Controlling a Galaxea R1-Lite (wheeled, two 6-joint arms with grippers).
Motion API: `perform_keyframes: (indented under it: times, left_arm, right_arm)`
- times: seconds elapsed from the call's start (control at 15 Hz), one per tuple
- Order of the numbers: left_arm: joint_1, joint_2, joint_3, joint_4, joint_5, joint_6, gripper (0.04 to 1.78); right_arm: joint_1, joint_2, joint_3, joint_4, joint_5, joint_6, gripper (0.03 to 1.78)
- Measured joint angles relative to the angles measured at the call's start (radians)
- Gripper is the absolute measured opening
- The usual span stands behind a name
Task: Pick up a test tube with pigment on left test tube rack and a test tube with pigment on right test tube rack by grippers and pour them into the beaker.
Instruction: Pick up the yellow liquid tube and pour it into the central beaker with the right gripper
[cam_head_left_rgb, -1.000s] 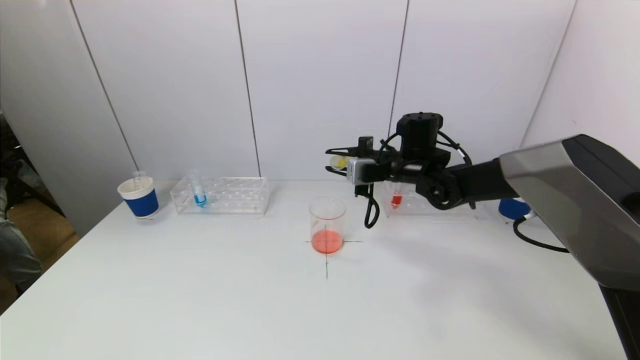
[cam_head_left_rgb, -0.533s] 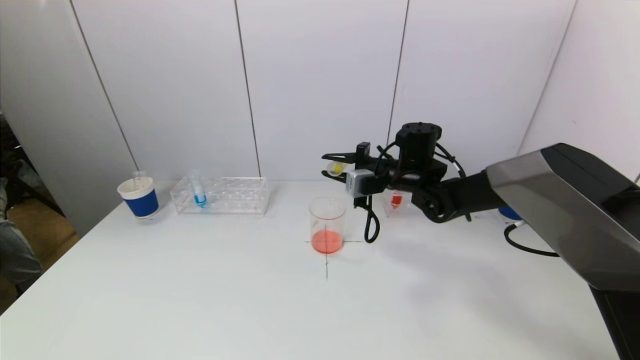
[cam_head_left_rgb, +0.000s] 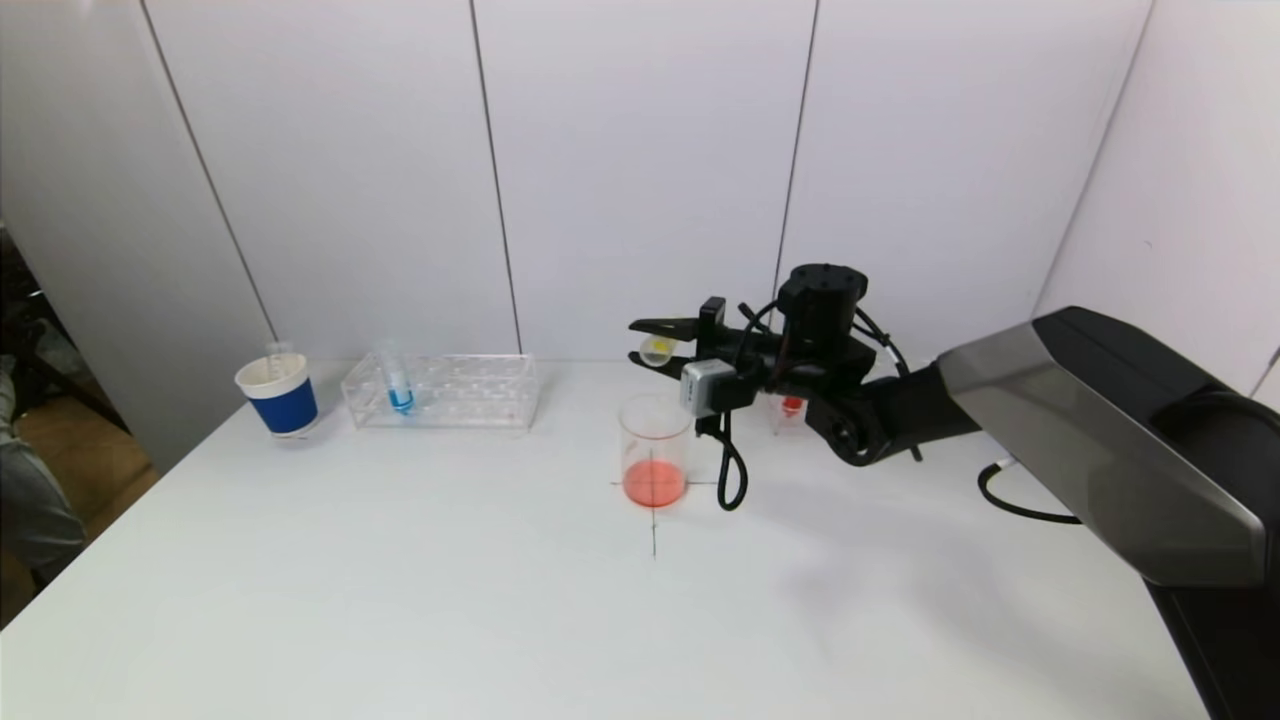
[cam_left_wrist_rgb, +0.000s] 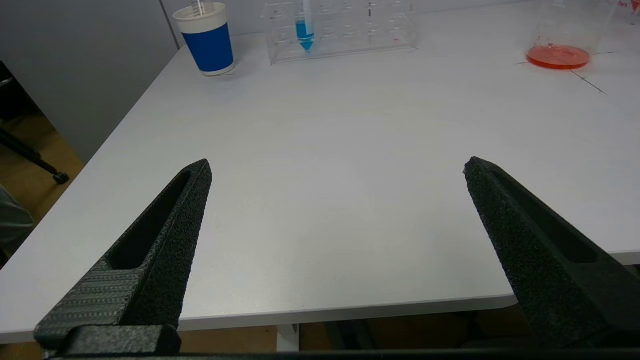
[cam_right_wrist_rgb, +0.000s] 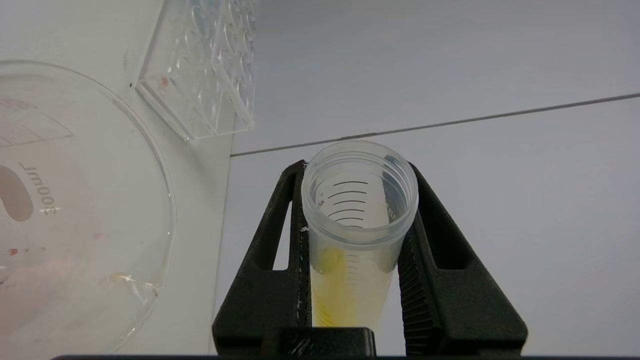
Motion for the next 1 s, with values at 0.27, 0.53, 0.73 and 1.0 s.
perform_keyframes:
  times: [0.27,0.53,0.73,1.0]
  left_arm:
    - [0.0,0.0,0.0,0.0,0.0,0.0,1.76]
    - [0.0,0.0,0.0,0.0,0.0,0.0,1.76]
    - [0.0,0.0,0.0,0.0,0.0,0.0,1.76]
    - [0.0,0.0,0.0,0.0,0.0,0.0,1.76]
  right_arm:
    - [0.006,0.021,0.003,-0.054,0.006,-0.03,0.55]
    - [0.006,0.037,0.009,-0.071,0.01,-0.05,0.55]
    - [0.004,0.046,0.008,-0.092,0.01,-0.074,0.55]
    - [-0.003,0.055,0.0,-0.104,0.01,-0.111,0.55]
